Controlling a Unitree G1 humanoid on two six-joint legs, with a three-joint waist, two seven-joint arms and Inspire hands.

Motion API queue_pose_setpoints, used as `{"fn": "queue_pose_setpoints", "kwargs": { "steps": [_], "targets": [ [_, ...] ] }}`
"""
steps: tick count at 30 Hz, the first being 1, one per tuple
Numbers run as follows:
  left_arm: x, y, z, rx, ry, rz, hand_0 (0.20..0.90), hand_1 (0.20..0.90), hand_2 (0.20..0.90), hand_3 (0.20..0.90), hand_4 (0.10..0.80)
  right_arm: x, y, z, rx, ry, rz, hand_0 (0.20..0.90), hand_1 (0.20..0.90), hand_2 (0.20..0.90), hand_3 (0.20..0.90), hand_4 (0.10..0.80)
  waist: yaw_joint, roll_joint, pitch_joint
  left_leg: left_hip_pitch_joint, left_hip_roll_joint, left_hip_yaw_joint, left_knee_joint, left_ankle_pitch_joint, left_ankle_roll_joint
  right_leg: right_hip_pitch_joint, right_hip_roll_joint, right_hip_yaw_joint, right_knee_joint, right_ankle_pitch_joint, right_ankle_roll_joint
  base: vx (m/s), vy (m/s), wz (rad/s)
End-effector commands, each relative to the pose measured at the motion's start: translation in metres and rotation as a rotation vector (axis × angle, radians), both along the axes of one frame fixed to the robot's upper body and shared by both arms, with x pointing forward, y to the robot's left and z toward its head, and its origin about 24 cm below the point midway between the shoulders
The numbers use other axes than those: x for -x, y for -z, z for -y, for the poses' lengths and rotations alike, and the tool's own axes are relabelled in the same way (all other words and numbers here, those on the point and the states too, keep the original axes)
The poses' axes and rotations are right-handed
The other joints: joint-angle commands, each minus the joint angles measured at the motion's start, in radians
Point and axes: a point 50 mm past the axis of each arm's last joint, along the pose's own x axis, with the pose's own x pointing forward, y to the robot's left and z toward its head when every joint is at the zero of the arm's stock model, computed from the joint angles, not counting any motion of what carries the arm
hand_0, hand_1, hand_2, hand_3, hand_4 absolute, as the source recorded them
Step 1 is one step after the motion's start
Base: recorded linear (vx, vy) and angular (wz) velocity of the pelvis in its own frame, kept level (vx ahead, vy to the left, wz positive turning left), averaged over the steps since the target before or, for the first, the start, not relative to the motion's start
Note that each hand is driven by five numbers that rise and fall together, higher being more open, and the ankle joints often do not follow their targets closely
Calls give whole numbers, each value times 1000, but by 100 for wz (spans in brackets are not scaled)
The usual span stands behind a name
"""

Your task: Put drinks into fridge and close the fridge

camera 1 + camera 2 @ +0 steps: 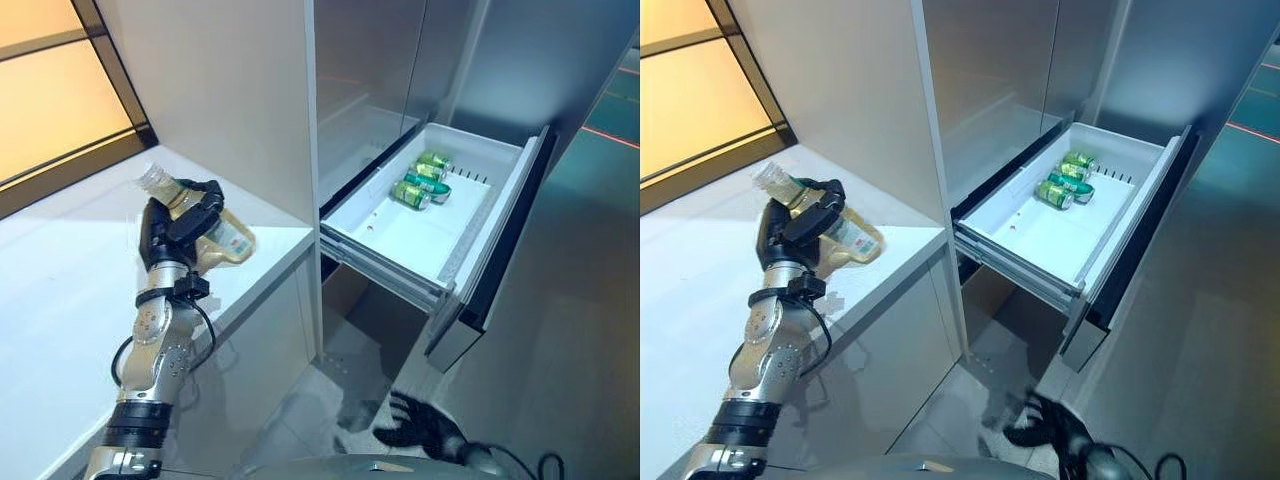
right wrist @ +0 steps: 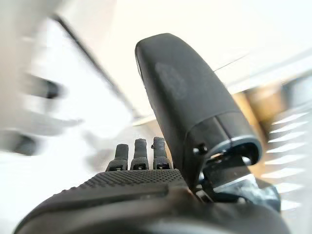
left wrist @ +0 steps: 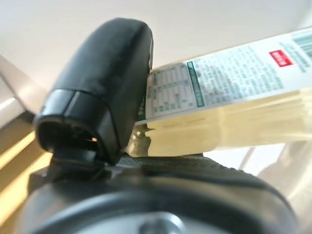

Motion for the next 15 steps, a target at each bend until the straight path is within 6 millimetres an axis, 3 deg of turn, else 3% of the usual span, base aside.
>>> {"fn": "queue_pose_setpoints", "kwargs": {
  "steps": [1, 2, 4, 7, 10, 12, 15],
  "targets": [
    [5, -78, 19, 51, 164, 494, 300, 300, 300, 200, 100, -60, -58, -17, -24, -48, 324, 900, 900, 900, 900, 800, -36, 4, -26, -5, 6, 40, 2, -71, -8, -5, -20, -6, 56, -49, 75, -54, -19, 1],
    [8, -76, 22, 80, 209, 524, 300, 300, 300, 200, 100, -69, -79, -21, -55, -68, 442, 900, 900, 900, 900, 800, -42, 2, -23, -5, 6, 41, 2, -70, -8, -7, -20, -4, 56, -48, 76, -35, -8, 1],
    [12, -76, 24, 89, 234, 548, 300, 300, 300, 200, 100, -76, -100, -23, -68, -94, 539, 900, 900, 900, 900, 800, -47, 1, -21, -5, 7, 43, 2, -69, -9, -8, -20, -2, 56, -46, 77, -22, -4, 0],
    [20, -77, 25, 69, 262, 612, 300, 300, 300, 200, 100, -90, -157, -21, -133, -170, 752, 900, 900, 900, 900, 800, -54, 0, -22, -8, 8, 48, 2, -68, -10, -11, -21, 2, 51, -42, 78, -21, 4, -1],
    [27, -86, 24, -39, 195, 684, 300, 300, 300, 200, 100, -94, -186, -20, -119, -224, 878, 900, 900, 900, 900, 800, -55, 0, -24, -7, 9, 52, 2, -69, -10, -12, -21, 4, 51, -40, 78, -7, 2, -1],
    [31, -98, 25, -142, 165, 741, 300, 300, 300, 200, 100, -96, -220, -21, -60, -296, 1004, 900, 900, 900, 900, 800, -54, -1, -29, -10, 6, 53, 2, -71, -9, -15, -21, 10, 48, -38, 78, -12, 3, -2],
    [30, -106, 32, -199, 178, 778, 300, 300, 300, 200, 100, -98, -242, -24, -30, -367, 1073, 900, 900, 900, 900, 800, -53, -4, -36, -12, 5, 55, 2, -73, -7, -18, -21, 17, 47, -38, 78, -19, 3, -6]
  ]
}}
